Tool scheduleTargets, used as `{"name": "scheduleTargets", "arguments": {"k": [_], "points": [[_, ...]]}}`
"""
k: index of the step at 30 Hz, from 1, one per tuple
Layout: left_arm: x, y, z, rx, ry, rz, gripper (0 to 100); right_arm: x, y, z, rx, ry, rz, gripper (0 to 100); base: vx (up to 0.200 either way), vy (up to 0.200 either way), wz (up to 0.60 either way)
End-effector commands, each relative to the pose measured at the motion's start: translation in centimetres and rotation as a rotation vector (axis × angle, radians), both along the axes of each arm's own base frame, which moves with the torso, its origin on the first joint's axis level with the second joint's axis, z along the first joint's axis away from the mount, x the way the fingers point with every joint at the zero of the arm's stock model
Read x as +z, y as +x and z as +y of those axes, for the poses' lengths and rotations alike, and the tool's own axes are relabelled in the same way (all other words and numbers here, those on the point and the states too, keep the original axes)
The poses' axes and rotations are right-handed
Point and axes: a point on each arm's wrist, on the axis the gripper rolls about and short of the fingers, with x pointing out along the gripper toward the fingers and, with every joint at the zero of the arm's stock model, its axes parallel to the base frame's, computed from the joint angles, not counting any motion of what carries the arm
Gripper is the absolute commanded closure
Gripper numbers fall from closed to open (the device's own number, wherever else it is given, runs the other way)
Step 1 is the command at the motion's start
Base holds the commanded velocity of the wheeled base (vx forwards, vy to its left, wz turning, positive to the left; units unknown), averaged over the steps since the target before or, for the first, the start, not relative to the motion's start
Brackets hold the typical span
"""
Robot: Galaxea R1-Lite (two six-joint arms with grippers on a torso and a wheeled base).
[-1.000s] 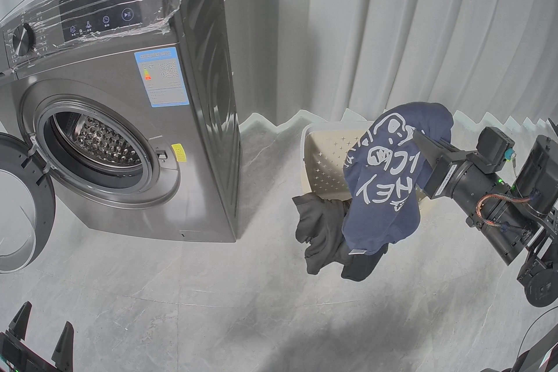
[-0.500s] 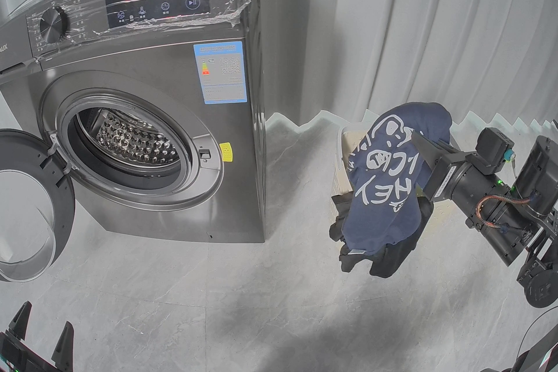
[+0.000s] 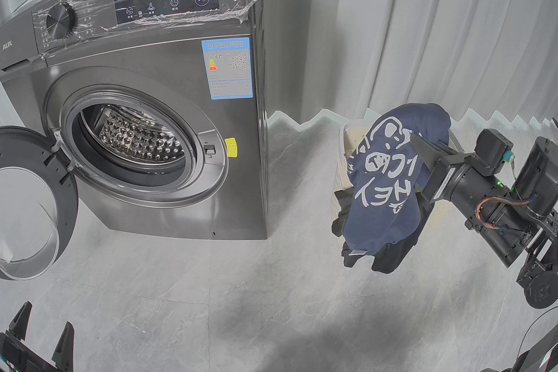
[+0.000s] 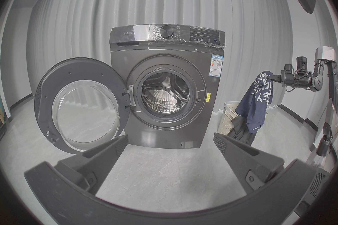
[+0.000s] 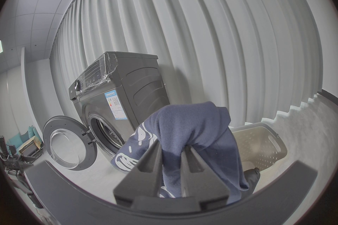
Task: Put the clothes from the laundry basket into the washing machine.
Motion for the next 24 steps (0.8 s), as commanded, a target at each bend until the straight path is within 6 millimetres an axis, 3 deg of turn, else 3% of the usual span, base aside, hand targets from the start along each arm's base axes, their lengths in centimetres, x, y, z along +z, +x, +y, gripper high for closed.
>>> {"name": "scheduleTargets", "arguments": {"k": [1,4,24], "points": [[-0.43,0.02,0.0,0.0,0.0,0.003,0,-0.08,0.0,0.02,0.001,0.0,0.003,100,0.0,0.0,0.0],[-0.43,0.02,0.0,0.0,0.0,0.003,0,-0.11,0.0,0.06,0.002,-0.001,0.004,100,0.0,0.0,0.0],[-0.43,0.02,0.0,0.0,-0.002,0.003,0,-0.3,0.02,0.13,0.005,-0.006,0.01,100,0.0,0.2,0.0]]}}
